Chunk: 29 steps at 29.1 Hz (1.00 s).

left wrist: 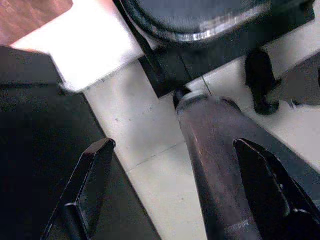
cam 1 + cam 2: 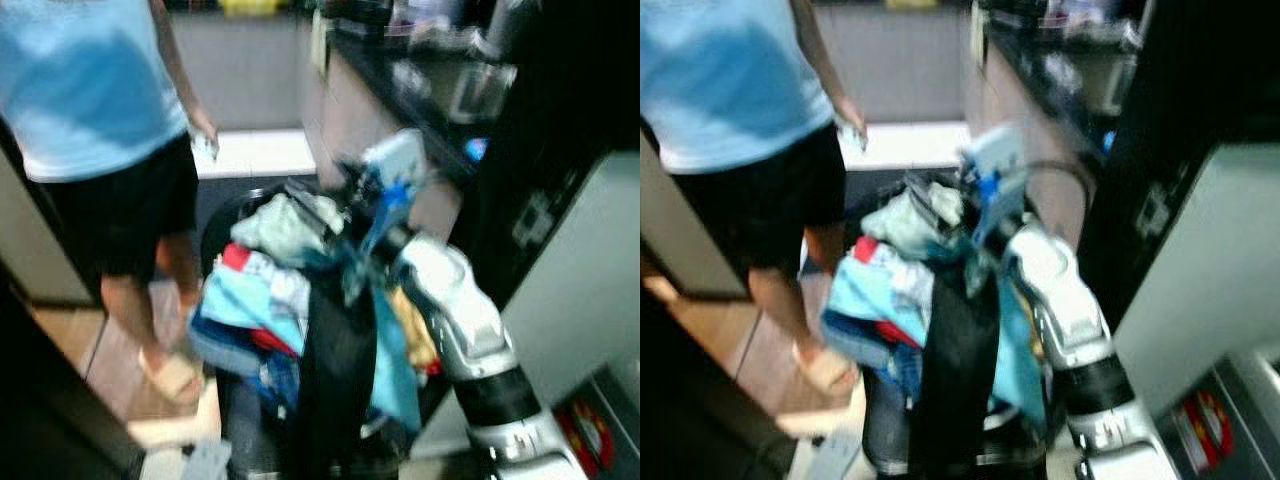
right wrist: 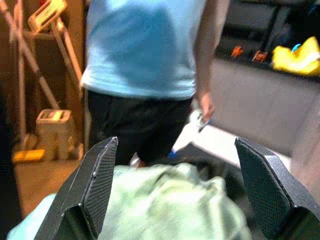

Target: Clothes washing

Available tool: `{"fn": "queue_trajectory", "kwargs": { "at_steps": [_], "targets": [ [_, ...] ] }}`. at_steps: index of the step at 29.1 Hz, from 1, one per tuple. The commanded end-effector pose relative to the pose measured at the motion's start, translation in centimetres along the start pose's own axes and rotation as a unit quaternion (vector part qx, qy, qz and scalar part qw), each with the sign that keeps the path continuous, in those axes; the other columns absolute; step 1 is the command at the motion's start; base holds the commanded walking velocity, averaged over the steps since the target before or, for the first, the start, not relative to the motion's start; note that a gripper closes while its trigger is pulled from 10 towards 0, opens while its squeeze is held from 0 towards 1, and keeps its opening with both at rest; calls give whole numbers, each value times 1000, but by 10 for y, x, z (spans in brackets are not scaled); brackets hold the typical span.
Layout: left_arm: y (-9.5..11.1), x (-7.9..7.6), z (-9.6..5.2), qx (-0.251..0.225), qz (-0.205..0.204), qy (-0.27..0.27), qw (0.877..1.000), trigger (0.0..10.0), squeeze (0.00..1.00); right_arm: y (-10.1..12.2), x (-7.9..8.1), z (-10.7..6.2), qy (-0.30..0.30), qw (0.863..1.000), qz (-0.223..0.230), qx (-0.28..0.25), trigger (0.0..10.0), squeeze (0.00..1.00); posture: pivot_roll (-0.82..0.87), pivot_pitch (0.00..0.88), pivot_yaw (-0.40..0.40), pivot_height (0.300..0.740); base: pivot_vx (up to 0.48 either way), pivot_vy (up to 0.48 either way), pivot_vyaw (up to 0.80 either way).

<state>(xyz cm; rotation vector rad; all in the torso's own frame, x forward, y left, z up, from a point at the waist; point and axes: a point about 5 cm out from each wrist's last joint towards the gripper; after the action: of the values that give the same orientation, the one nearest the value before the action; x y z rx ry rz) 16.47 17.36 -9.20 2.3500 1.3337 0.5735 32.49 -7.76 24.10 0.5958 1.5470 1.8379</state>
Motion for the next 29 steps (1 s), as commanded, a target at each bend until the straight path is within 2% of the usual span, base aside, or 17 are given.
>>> {"fn": "queue_trajectory", "kwargs": {
  "at_steps": [1, 2, 6, 9, 16, 18, 20, 21, 23, 29],
  "targets": [
    [-10, -4, -2, 18, -4, -7, 1000, 10000, 0, -2, 2, -4, 16, 1000, -5, 17, 10000, 0, 47, 46, -19, 740, 0, 0, 0],
    [-10, -4, -2, 18, -5, -8, 1000, 10000, 0, -4, 2, -8, 33, 999, -12, 33, 10000, 0, 44, 46, -18, 740, 0, 0, 0],
    [-11, -5, -2, 19, -4, -9, 1000, 10000, 0, -5, 1, -12, 39, 998, -23, 49, 10000, 0, 42, 45, -18, 740, 0, 0, 0],
    [-11, -5, -2, 19, -3, -10, 1000, 10000, 0, -8, -3, -17, 35, 994, -41, 93, 10000, 0, 41, 43, -21, 740, 0, 0, 0],
    [-11, -5, -2, 19, -1, -10, 1000, 10000, 0, -11, -4, -19, 33, 992, -43, 116, 10000, 0, 42, 39, -20, 740, 0, 0, 0],
    [-10, -5, -2, 18, 1, -10, 1000, 10000, 0, -12, -9, -25, 24, 987, -34, 157, 10000, 0, 42, 36, -21, 740, 0, 0, 0],
    [-10, -5, -2, 18, 1, -10, 1000, 10000, 0, -12, -10, -27, 22, 985, -31, 170, 10000, 0, 43, 36, -21, 740, 0, 0, 0],
    [-10, -5, -2, 19, 2, -10, 1000, 10000, 0, -13, -10, -28, 23, 983, -32, 179, 4549, 0, 44, 35, -22, 740, 0, 0, 0],
    [-11, -4, -2, 20, 1, -9, 1000, 10000, 0, -15, -8, -30, 31, 980, -34, 192, 0, 0, 46, 36, -24, 740, 0, 0, 0],
    [-11, -4, -2, 20, -1, -8, 1000, 10000, 0, -15, -7, -30, 30, 979, -24, 200, 0, 0, 48, 38, -20, 740, 0, 0, 0]
  ]
}}
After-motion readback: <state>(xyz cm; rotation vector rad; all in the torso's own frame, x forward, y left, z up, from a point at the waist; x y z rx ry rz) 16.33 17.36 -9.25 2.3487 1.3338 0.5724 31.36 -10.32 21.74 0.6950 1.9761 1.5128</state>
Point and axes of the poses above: a point about 5 cm out from each wrist's last joint towards the gripper, its own z axis pointing out of the wrist towards the gripper, its own y axis along the axis of the wrist's last joint, x = y × z, and after that the axes turned 9 degrees about z, right-handed
